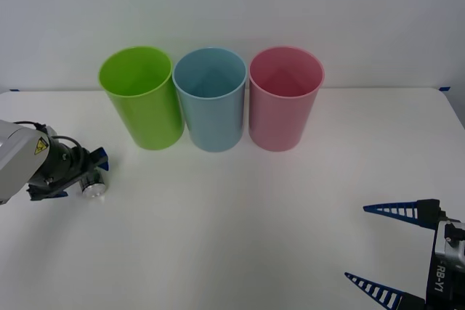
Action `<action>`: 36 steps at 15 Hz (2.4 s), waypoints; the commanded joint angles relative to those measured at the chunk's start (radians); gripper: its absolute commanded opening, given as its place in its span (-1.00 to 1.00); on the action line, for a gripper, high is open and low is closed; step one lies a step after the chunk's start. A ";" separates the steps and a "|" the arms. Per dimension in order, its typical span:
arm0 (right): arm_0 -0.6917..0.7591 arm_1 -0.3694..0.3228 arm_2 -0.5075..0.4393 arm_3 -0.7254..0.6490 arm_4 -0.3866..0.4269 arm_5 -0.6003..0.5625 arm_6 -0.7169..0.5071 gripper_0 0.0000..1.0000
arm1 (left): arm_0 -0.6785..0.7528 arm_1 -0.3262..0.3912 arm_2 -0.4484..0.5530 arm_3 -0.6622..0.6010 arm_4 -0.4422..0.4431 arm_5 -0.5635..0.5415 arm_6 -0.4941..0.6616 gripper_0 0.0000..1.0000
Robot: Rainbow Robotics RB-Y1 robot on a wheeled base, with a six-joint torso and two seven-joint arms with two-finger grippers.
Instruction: Put cans in the blue bin and PET bottles in the pink bin and trash in the green bin.
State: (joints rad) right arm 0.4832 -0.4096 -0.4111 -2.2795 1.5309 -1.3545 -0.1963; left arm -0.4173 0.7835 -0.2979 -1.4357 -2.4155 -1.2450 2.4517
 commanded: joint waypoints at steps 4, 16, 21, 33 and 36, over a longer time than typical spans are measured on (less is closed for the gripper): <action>0.000 0.000 0.000 0.000 0.000 0.000 0.000 1.00 | 0.000 -0.015 0.000 0.006 0.001 0.022 0.000 0.92; 0.000 0.000 0.000 0.000 0.000 0.000 0.000 1.00 | -0.035 -0.064 0.000 0.086 -0.020 0.029 -0.011 0.79; 0.000 0.000 0.000 0.000 0.000 0.000 0.000 1.00 | -0.064 -0.090 0.000 0.147 -0.037 0.042 -0.017 0.76; 0.000 0.000 0.000 0.000 0.000 0.000 0.000 1.00 | -0.081 -0.102 -0.038 0.176 -0.083 0.082 -0.043 -1.00; 0.000 0.000 0.000 0.000 0.000 0.000 0.000 1.00 | -0.083 -0.102 -0.038 0.176 -0.096 0.082 -0.092 -1.00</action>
State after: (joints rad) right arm 0.4832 -0.4096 -0.4111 -2.2795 1.5309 -1.3545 -0.1963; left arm -0.4994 0.6809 -0.3358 -1.2594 -2.5067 -1.1626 2.3742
